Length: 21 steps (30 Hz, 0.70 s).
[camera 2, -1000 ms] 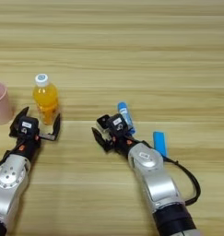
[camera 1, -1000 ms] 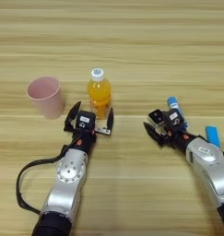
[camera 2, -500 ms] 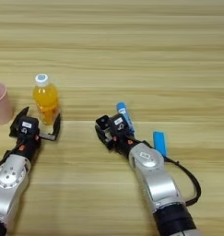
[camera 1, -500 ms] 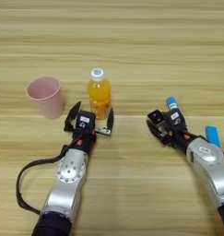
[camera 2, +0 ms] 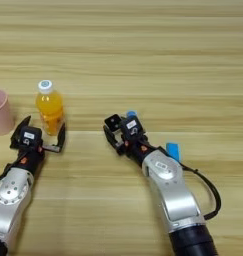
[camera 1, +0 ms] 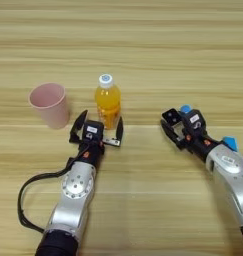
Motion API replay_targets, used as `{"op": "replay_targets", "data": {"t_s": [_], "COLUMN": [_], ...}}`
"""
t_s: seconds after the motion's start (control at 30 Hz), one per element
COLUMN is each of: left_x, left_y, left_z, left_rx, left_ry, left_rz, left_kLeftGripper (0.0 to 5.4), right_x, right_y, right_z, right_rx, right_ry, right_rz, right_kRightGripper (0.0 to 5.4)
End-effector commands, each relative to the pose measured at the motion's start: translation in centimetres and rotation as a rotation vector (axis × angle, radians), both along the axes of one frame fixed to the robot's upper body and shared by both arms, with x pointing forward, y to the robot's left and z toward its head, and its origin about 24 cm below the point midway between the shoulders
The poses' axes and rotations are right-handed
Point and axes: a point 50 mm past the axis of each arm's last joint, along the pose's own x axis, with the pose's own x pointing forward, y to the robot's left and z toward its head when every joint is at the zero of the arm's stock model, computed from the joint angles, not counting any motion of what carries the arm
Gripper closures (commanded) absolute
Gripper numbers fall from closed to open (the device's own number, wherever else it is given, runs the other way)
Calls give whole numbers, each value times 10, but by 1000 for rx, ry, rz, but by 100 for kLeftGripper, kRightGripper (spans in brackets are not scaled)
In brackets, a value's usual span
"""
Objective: Move the objects on the table
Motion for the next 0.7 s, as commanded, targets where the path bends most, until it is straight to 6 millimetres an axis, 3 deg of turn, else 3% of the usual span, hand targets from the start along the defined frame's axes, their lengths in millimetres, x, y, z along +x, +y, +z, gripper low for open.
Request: {"op": "replay_targets", "data": {"t_s": [0.03,0.23,0.37,0.7], "left_x": [-2,-2,-2,-2], "left_y": [-2,-3,-3,-3], "left_z": [-2,-1,-1,-1], "left_rx": [4,4,5,6], "left_ry": [15,12,12,9], "left_rz": [1,1,0,1], "left_kLeftGripper": [0,0,0,0], "right_x": [4,14,19,21], "right_y": [-14,-57,-91,-126], "right_z": [12,20,16,-4], "right_rx": [18,18,2,-41], "right_ry": [-33,-72,-49,43], "right_rz": [-66,-278,-446,-631], "right_kRightGripper": [291,291,291,291]}}
